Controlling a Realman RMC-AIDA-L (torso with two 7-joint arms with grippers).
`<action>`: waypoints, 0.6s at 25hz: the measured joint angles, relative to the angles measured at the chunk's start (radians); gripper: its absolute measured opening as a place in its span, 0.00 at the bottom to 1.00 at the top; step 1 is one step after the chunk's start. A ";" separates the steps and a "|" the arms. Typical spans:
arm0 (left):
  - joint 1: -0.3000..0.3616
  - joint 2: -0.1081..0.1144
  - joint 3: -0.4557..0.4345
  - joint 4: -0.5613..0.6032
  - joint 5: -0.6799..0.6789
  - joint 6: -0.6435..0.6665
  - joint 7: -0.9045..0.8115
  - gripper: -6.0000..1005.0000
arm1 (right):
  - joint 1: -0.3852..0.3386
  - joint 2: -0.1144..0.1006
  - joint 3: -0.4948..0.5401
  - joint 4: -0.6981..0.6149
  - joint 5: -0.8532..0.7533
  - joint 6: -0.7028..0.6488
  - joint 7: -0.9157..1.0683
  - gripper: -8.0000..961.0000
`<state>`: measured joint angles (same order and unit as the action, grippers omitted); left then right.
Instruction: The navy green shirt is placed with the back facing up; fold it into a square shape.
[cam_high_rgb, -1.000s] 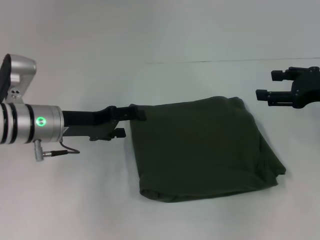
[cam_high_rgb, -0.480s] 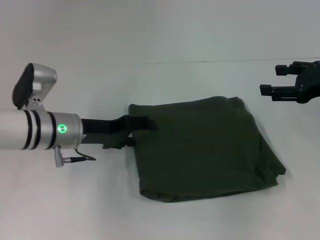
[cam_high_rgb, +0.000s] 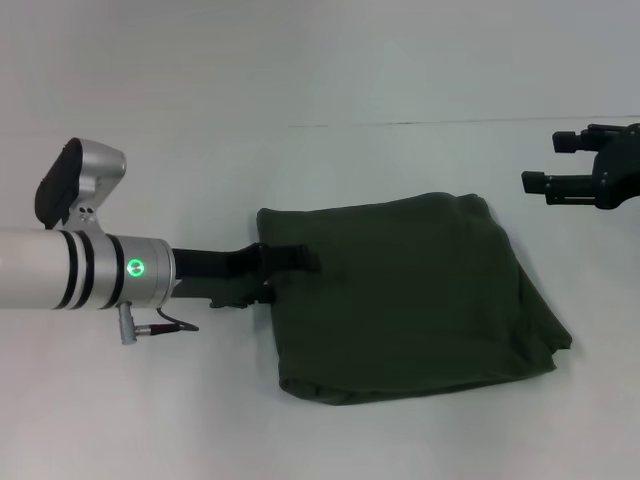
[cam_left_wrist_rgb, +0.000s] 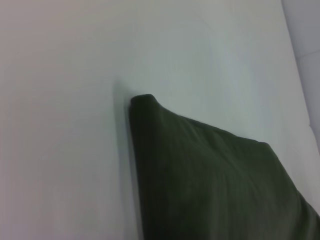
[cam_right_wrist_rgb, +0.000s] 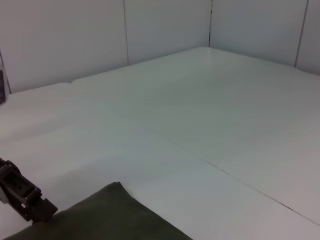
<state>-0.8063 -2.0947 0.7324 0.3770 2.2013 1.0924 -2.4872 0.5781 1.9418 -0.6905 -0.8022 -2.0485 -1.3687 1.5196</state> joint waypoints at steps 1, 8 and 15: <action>0.002 0.003 -0.001 0.003 0.000 0.005 0.000 0.94 | 0.000 0.000 0.000 0.000 0.000 0.000 -0.001 0.86; 0.022 0.017 0.001 0.027 0.002 0.028 -0.030 0.94 | -0.003 -0.001 -0.002 0.001 0.000 -0.001 -0.003 0.86; 0.017 -0.001 0.028 0.013 0.003 0.019 -0.039 0.95 | -0.003 -0.002 -0.002 0.001 -0.001 -0.001 -0.003 0.86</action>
<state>-0.7894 -2.0957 0.7600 0.3903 2.2043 1.1110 -2.5265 0.5752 1.9403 -0.6921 -0.8007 -2.0494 -1.3696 1.5170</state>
